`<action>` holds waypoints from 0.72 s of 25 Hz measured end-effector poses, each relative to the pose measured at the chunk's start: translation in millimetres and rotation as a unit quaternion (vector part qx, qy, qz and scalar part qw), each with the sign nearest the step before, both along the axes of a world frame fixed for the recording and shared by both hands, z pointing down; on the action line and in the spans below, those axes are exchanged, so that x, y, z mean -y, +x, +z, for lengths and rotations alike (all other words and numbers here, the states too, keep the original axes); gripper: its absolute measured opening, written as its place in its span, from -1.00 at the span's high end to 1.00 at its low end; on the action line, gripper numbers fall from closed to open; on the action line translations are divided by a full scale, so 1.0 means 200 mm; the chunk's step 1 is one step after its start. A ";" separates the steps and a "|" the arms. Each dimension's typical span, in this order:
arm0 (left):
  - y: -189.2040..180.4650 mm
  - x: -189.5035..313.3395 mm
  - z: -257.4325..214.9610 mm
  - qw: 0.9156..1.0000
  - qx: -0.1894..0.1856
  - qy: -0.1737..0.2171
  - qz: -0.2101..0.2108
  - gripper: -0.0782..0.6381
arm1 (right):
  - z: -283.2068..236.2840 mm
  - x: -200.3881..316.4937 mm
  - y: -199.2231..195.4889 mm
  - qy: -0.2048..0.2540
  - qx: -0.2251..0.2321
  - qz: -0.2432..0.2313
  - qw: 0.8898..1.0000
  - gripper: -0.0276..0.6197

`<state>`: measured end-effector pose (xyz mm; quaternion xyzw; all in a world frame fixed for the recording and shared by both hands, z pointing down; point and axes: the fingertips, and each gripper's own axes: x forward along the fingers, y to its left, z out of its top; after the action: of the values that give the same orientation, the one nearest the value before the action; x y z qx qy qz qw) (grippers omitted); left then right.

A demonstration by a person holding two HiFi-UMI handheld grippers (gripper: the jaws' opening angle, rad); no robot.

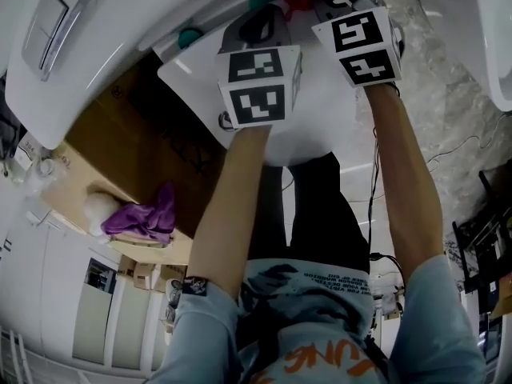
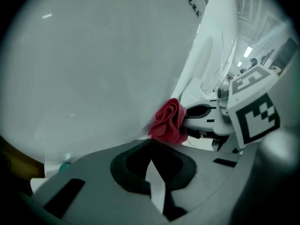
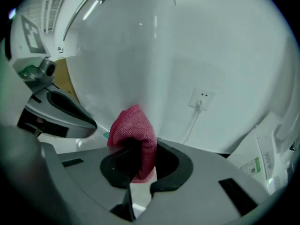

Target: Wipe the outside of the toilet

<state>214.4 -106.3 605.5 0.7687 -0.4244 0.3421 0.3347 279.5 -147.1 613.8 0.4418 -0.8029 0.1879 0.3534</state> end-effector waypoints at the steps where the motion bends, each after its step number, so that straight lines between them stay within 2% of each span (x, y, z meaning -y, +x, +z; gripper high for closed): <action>1: -0.02 -0.01 -0.02 1.000 -0.001 0.006 -0.005 0.71 | 0.00 0.00 0.05 -0.003 -0.005 0.015 1.000 0.71; 5: -0.11 -0.05 -0.14 0.999 -0.008 0.032 -0.026 0.71 | -0.13 -0.06 0.15 0.023 0.015 0.065 0.997 0.71; 8: -0.17 -0.11 -0.28 0.998 -0.014 0.051 -0.036 0.71 | -0.25 -0.16 0.17 0.035 0.027 0.085 0.995 0.71; 10: -0.23 -0.15 -0.40 0.996 -0.020 0.069 -0.044 0.71 | -0.34 -0.24 0.15 0.038 0.025 0.084 0.995 0.71; 15: -0.41 -0.23 -0.74 0.990 -0.035 0.114 -0.073 0.71 | -0.66 -0.38 -0.02 0.070 0.085 0.087 0.990 0.71; 18: -0.50 -0.26 -0.98 0.984 -0.055 0.158 -0.063 0.71 | -0.90 -0.42 -0.18 0.095 0.078 0.047 0.991 0.71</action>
<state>114.2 -55.1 409.1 0.8009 -0.5019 0.2061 0.2533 244.0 -62.5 434.2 0.4943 -0.8208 0.1607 0.2369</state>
